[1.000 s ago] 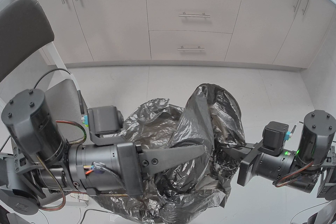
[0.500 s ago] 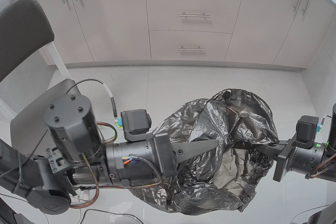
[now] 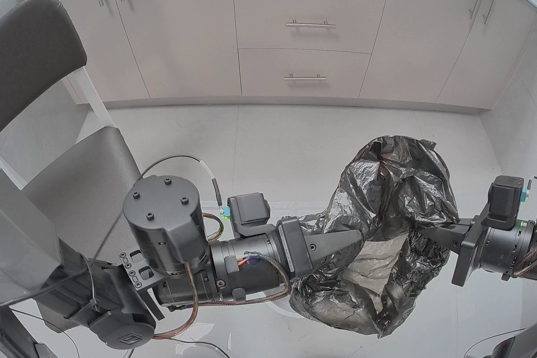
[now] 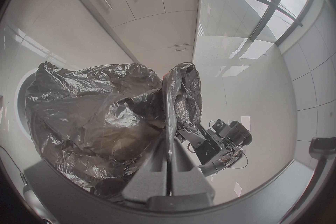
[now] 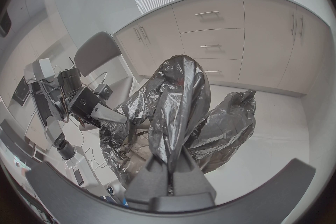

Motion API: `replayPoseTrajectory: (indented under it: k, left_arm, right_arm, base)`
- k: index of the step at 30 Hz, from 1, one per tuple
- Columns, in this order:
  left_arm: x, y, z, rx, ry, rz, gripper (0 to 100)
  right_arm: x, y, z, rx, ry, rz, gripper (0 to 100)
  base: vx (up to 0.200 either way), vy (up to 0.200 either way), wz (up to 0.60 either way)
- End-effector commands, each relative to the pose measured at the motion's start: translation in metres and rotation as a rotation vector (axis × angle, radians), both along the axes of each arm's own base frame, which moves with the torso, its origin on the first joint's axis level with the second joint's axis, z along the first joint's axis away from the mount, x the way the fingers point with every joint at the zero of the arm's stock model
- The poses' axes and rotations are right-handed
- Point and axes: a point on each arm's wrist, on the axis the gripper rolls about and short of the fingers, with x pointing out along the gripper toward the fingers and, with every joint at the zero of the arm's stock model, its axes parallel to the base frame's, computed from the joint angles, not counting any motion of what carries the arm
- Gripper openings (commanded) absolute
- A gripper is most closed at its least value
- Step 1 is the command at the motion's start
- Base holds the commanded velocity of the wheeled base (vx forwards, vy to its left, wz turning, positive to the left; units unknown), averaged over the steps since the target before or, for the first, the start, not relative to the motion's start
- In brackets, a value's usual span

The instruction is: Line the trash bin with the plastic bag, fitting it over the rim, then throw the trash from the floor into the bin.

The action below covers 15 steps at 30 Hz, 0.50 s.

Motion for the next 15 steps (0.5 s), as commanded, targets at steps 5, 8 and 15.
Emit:
replayPoseTrajectory:
  k: [5,8,15]
  left_arm:
    - [-0.0022,0.0006,-0.0049,0.0,0.071,-0.005,0]
    - [-0.0019,0.0011,-0.0052,-0.007,0.104,-0.002,0]
    - [-0.002,0.0011,-0.0075,-0.007,0.132,-0.003,0]
  right_arm:
    - [0.0055,0.0066,-0.01,-0.034,0.039,0.006,0]
    - [0.0066,0.0096,-0.012,-0.026,0.059,0.005,0]
    - [0.0049,0.0096,-0.0111,-0.003,0.071,0.021,0]
  base:
    - [0.0,0.0,0.0]
    - [0.0,0.0,0.0]
    - [0.0,0.0,0.0]
